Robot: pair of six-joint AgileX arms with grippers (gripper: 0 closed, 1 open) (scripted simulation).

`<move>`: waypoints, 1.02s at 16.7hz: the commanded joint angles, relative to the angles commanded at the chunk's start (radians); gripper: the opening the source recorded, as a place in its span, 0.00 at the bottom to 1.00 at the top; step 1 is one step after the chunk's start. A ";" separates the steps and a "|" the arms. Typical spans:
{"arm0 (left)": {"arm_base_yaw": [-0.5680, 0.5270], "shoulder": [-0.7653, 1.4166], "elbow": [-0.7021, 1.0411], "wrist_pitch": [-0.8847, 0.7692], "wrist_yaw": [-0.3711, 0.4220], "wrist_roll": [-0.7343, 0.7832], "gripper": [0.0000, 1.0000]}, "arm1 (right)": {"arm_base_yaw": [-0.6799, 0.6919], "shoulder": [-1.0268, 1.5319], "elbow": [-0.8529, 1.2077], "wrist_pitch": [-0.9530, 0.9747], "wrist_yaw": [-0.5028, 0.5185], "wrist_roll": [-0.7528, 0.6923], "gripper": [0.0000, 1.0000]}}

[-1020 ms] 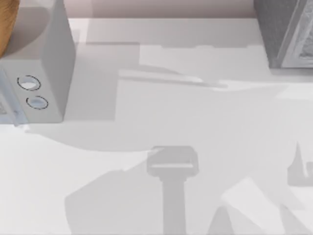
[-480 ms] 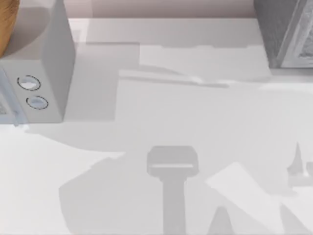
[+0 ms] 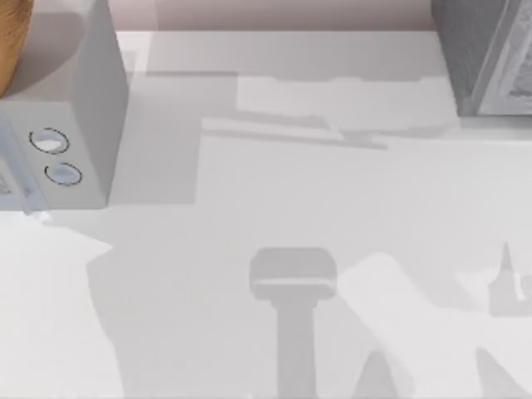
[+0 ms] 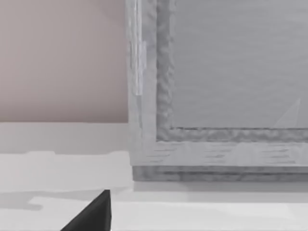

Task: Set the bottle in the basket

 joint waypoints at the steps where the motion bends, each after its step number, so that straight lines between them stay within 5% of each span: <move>1: -0.010 -0.007 -0.039 0.075 0.010 -0.044 0.00 | 0.000 0.000 0.000 0.000 0.000 0.000 1.00; 5: -0.046 -0.034 -0.165 0.275 0.042 -0.179 0.00 | 0.000 0.000 0.000 0.000 0.000 0.000 1.00; 11: -0.054 -0.042 -0.197 0.314 0.049 -0.211 0.00 | 0.000 0.000 0.000 0.000 0.000 0.000 1.00; 17: -0.054 -0.042 -0.197 0.314 0.049 -0.211 0.45 | 0.000 0.000 0.000 0.000 0.000 0.000 1.00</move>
